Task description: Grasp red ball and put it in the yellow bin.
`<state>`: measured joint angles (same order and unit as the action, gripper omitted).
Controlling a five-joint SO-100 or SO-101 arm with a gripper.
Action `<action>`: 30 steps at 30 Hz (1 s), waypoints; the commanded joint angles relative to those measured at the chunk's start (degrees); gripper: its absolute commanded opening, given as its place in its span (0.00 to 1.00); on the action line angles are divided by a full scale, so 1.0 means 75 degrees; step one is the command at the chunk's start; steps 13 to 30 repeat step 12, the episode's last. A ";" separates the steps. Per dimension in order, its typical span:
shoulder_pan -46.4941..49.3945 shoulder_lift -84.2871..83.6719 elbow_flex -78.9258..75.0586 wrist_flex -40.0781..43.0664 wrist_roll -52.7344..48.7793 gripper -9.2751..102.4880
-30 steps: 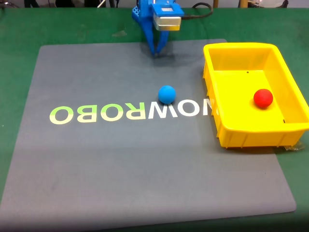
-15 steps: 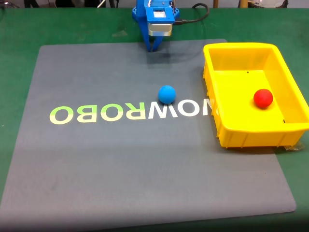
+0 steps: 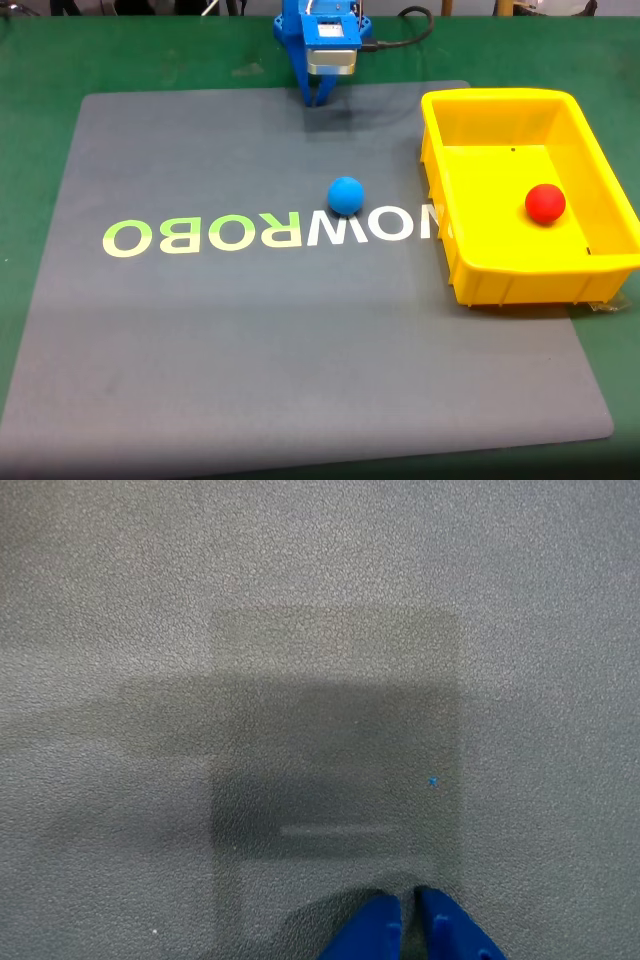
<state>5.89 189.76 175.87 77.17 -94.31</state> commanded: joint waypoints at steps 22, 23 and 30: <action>0.0094 0.0047 0.0234 -0.0012 -0.0012 0.08; 0.0094 0.0047 0.0234 -0.0012 -0.0012 0.08; 0.0094 0.0047 0.0234 -0.0012 -0.0012 0.08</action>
